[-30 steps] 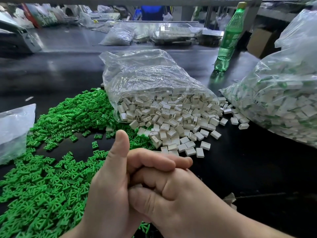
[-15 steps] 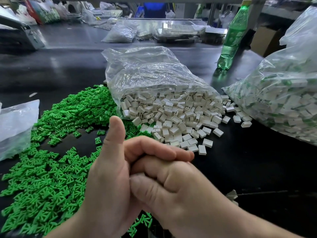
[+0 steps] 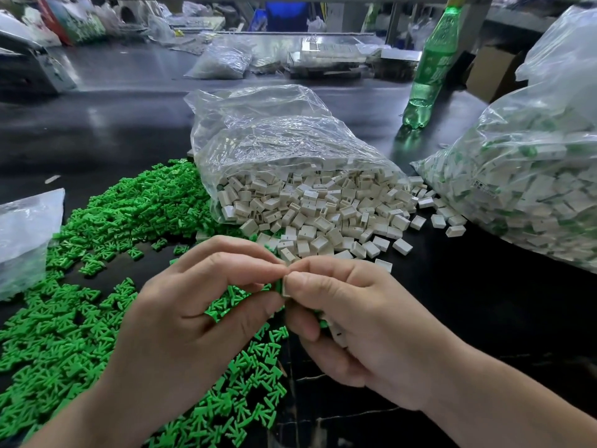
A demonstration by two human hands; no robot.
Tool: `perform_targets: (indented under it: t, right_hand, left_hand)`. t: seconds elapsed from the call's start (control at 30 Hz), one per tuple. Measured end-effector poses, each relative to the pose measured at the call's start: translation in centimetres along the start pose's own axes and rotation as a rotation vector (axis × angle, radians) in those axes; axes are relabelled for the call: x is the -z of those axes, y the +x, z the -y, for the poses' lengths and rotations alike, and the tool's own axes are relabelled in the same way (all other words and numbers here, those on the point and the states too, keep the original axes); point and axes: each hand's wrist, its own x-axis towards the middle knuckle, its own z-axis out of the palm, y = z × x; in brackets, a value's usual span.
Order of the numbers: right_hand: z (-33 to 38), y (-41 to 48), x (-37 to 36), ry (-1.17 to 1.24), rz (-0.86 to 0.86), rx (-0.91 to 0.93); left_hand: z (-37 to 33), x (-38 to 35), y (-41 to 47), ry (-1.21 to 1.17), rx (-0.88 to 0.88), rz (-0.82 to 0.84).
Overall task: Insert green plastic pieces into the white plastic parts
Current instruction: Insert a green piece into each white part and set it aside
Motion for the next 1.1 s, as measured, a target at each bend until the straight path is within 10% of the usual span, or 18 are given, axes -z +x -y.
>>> perform_targets:
  t: [0.33,0.63,1.1]
  right_hand:
    - [0.9,0.9,3.9,0.567,0.091,0.126]
    - [-0.4,1.0,4.4,-0.937,-0.342,0.088]
    - [-1.5,1.3,3.8,-0.768,-0.253,-0.025]
  left_hand:
    - [0.6,-0.7,0.2,0.303,0.019,0.088]
    - [1.3,-2.2,0.7,0.71,-0.093,0.385]
    - [1.3,-2.5,0.7,0.528,-0.145,0.105]
